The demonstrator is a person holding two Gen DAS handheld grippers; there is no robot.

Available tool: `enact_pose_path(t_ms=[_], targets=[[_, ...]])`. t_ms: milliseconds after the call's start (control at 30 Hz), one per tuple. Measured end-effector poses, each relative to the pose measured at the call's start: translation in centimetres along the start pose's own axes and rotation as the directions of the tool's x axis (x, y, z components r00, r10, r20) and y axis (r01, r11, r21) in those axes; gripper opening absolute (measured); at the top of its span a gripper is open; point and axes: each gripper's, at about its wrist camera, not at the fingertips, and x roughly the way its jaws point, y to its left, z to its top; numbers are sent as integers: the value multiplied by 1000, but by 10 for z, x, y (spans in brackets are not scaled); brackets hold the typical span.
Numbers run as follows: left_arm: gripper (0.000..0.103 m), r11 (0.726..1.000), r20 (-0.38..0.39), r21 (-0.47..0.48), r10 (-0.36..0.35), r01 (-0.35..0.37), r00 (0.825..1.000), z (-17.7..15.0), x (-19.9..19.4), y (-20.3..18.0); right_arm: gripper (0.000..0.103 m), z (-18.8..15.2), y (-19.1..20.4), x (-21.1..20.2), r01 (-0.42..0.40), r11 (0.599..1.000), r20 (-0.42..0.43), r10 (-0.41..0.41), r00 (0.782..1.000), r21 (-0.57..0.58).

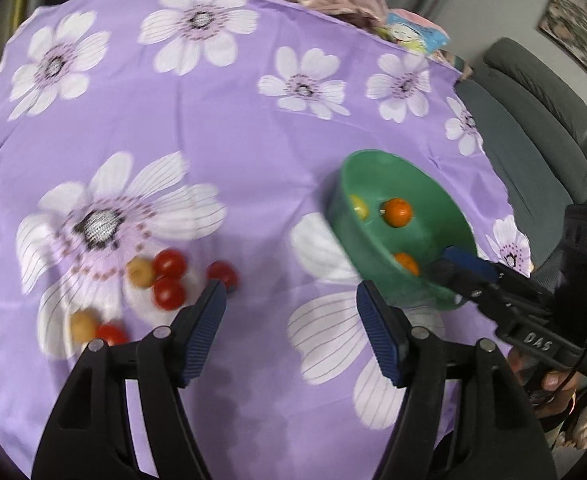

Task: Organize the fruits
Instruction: 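Move the left tool to the small yellow fruits near the cherry tomatoes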

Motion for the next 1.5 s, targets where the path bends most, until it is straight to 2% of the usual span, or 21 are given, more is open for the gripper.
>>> enact_pose_path(t_ms=[267,567,1067,1267,1400,1500], targets=[[68,994,24,-97,57,-54,998,-20,-29,41,53,-3,27,0,-22,997,-23,20,1000,-71],[68,986,37,-94,142,-138,989,-46,-52,70,53,-12,58,12,-50,989,-88,38,995,-140],[66,984,-8,-102,144,-144,990,-65,-43,89,53,-33,99,44,-108,972,-217,61,974,-210],[55,977,18,-135,168,-164,986,-57,-48,107,53,-30,109,54,-119,970,-235,67,970,-214],[48,974,14,-80,214,-212,977,-47,-44,111,53,-29,115,61,-133,966,-248,76,966,-221],[39,966,9,-13,257,-257,966,-38,-38,111,53,-26,121,66,-192,961,-269,135,954,-197]])
